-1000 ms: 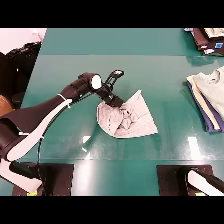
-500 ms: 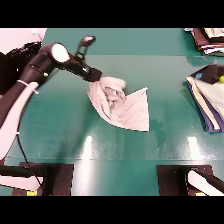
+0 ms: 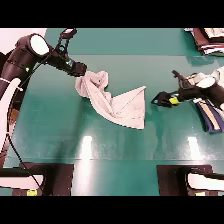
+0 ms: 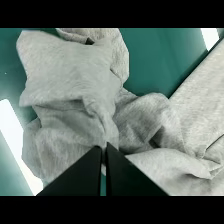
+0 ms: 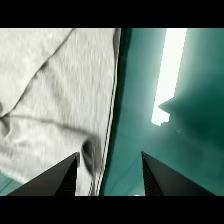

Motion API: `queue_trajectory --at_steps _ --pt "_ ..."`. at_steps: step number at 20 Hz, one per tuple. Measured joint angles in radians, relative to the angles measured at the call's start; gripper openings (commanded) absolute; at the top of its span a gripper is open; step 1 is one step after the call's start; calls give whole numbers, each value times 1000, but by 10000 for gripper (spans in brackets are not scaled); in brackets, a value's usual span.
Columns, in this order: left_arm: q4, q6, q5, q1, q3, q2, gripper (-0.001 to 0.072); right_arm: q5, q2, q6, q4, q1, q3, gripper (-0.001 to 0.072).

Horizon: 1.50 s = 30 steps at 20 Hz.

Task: Fold the shirts.

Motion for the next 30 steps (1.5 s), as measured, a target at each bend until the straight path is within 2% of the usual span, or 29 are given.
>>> queue_trajectory --at_steps 6,11,14,17,21,28,29,30 --pt "13 0 -9 3 0 0 21 -48 -231 13 9 104 209 429" --pt "59 0 -39 3 0 1 21 43 -315 27 -27 136 332 428" --pt "100 0 -69 4 0 1 22 86 -269 32 -112 141 297 428" --pt "116 0 -78 4 0 1 21 62 -181 42 -171 138 209 428" --pt "125 0 -83 4 0 1 22 29 -86 49 -180 158 99 428" --pt "126 0 -87 4 0 1 22 -32 -50 50 -159 235 31 426" --pt "125 0 -87 4 0 1 22 -35 -49 50 -153 242 29 358" --pt "125 0 -87 4 0 1 22 -36 -48 50 -148 245 27 250"
